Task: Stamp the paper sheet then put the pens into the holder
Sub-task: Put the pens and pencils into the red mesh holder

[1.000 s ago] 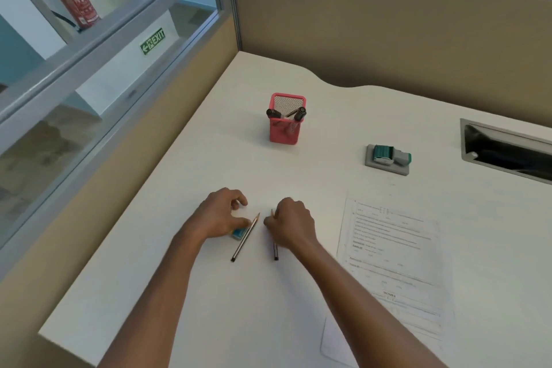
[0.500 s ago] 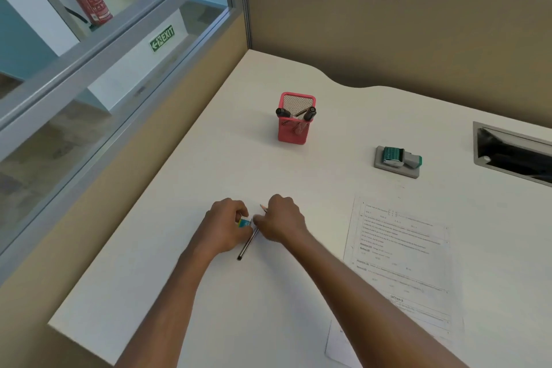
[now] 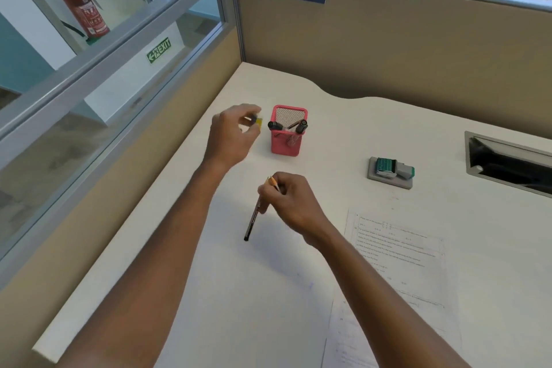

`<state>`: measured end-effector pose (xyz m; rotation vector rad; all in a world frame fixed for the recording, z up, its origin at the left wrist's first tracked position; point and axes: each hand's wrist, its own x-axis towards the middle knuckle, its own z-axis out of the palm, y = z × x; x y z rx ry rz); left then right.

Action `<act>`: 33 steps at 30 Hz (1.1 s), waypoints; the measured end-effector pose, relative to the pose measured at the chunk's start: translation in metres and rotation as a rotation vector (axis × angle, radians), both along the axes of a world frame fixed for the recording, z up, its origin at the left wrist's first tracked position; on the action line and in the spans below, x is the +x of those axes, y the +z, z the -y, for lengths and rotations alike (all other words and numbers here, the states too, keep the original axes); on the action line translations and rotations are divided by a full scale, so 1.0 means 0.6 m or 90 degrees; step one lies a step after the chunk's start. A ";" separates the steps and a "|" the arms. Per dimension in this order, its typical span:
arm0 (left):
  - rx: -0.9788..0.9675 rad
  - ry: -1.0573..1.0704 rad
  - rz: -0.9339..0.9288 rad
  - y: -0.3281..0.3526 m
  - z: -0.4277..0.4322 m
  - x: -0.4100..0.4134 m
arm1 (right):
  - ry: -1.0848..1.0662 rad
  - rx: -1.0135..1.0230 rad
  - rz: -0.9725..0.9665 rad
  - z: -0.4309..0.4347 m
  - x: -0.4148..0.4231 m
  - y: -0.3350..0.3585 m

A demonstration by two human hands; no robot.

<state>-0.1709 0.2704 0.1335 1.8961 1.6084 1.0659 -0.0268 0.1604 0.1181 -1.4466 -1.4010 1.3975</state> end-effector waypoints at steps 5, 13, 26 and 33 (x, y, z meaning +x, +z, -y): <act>0.009 -0.114 -0.134 0.040 -0.097 0.073 | -0.121 0.143 -0.094 -0.038 0.056 0.055; -0.084 -0.174 -0.306 0.003 -0.144 0.096 | -0.309 0.272 -0.061 -0.112 0.131 0.102; -0.010 0.022 -0.029 -0.049 -0.100 0.030 | -0.208 0.261 0.199 -0.274 0.116 0.057; -0.048 0.036 0.008 -0.071 -0.084 0.019 | -0.048 0.160 0.320 -0.298 0.121 0.038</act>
